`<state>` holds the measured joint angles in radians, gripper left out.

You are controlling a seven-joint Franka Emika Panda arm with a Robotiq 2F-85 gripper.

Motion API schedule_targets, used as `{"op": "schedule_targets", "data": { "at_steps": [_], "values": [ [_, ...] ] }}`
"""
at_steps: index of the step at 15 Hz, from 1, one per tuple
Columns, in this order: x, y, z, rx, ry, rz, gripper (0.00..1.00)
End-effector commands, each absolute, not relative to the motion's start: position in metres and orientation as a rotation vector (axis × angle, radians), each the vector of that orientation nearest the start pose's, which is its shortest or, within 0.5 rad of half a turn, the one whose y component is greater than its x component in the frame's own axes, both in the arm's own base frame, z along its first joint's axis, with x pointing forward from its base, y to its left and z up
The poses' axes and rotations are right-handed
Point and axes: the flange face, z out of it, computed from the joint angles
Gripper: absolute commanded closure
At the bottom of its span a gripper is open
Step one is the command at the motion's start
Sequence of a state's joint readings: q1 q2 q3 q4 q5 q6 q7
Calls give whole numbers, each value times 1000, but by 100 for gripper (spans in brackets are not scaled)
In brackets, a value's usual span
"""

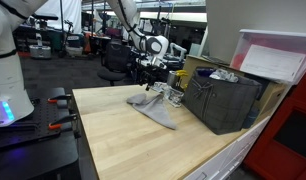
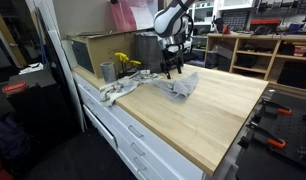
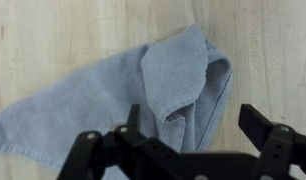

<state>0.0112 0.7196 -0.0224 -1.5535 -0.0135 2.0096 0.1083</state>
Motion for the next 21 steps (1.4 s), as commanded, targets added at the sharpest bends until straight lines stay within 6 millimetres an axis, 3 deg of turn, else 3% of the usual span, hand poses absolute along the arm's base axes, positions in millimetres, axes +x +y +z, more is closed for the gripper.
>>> {"op": "schedule_targets", "data": {
  "at_steps": [1, 4, 5, 7, 11, 16, 21],
  "values": [
    [683, -8, 193, -3118, 283, 501, 0],
    [678, -19, 169, -3111, 483, 615, 0],
    [674, -23, 162, -3097, 566, 657, 25],
    [669, -28, 152, -3060, 700, 731, 32],
    [667, -24, 149, -3004, 814, 802, 65],
    [674, -22, 174, -2940, 855, 798, 99],
    [684, -12, 194, -2912, 809, 764, 100]
  ]
}}
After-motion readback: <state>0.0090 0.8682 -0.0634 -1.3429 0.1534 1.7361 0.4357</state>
